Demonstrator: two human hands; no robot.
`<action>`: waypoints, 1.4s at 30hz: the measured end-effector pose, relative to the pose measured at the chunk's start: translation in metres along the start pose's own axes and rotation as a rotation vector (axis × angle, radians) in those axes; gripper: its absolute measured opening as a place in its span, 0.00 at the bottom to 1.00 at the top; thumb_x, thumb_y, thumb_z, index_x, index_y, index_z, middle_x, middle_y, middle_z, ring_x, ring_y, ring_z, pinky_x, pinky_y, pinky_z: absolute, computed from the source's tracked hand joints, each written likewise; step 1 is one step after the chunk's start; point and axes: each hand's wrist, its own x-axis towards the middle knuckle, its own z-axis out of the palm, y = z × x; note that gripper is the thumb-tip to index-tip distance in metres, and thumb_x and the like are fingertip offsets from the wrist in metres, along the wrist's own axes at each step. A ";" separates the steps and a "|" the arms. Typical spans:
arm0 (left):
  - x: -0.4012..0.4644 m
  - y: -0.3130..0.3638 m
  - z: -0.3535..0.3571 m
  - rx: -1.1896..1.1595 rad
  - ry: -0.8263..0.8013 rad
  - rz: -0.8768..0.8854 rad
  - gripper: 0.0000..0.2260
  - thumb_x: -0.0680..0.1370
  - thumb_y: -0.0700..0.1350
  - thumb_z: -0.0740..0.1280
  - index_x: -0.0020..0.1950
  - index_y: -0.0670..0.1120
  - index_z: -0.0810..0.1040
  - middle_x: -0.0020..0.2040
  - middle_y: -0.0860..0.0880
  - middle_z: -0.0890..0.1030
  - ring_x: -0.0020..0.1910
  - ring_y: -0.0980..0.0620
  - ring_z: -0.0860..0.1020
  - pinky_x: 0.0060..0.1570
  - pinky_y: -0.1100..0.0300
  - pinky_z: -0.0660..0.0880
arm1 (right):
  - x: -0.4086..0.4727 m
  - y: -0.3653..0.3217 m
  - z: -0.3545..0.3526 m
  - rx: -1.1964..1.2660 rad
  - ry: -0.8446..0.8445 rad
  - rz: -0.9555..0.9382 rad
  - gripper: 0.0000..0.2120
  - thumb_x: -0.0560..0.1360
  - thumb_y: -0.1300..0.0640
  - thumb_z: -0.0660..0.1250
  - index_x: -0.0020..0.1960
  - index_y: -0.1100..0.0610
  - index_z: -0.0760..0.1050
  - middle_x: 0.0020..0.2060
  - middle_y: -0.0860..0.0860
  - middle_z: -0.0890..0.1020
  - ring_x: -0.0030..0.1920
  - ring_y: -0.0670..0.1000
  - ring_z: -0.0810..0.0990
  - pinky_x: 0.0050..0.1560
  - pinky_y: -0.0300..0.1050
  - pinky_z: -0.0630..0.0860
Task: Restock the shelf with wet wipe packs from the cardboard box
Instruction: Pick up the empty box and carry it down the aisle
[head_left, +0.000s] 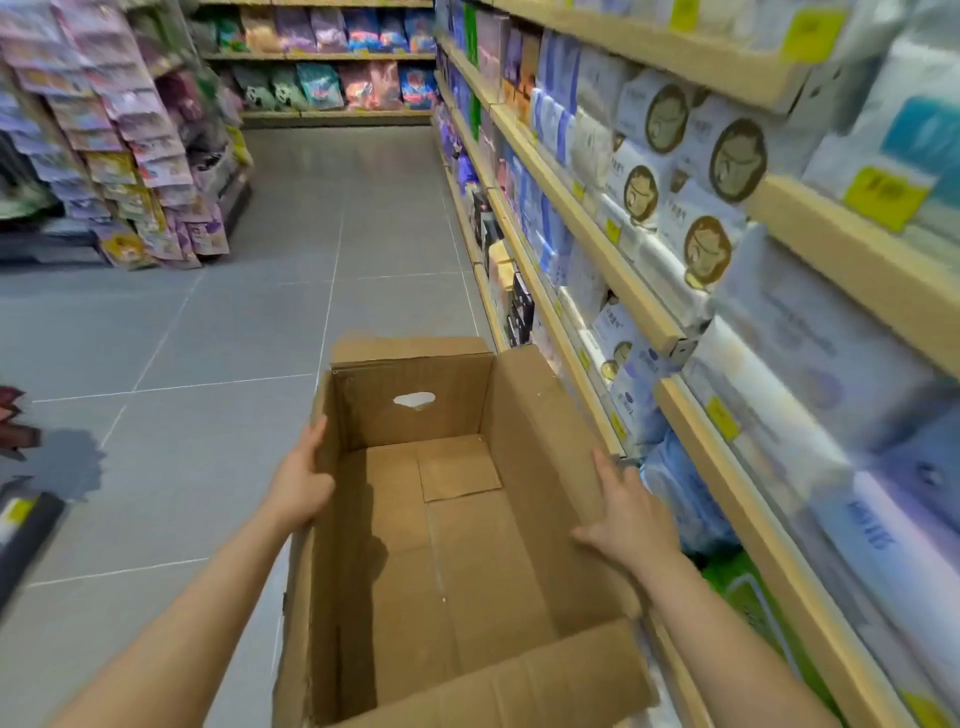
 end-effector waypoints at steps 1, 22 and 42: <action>0.003 0.016 -0.025 -0.001 0.005 -0.001 0.36 0.75 0.29 0.58 0.77 0.55 0.53 0.76 0.48 0.58 0.61 0.46 0.71 0.33 0.68 0.71 | 0.002 -0.014 -0.028 0.007 -0.003 -0.012 0.53 0.64 0.43 0.73 0.76 0.45 0.40 0.66 0.57 0.65 0.54 0.57 0.77 0.41 0.46 0.74; 0.252 0.253 -0.283 -0.270 0.123 0.082 0.33 0.73 0.31 0.63 0.75 0.50 0.59 0.70 0.44 0.69 0.67 0.42 0.70 0.61 0.44 0.73 | 0.223 -0.209 -0.368 0.274 0.083 -0.073 0.52 0.63 0.46 0.75 0.77 0.46 0.47 0.68 0.55 0.68 0.62 0.58 0.73 0.56 0.50 0.74; 0.665 0.346 -0.301 -0.352 0.208 0.033 0.32 0.73 0.31 0.62 0.75 0.49 0.60 0.70 0.44 0.70 0.64 0.43 0.72 0.62 0.44 0.72 | 0.650 -0.316 -0.458 0.318 0.079 -0.174 0.49 0.64 0.49 0.74 0.77 0.49 0.50 0.63 0.52 0.73 0.56 0.53 0.75 0.48 0.45 0.73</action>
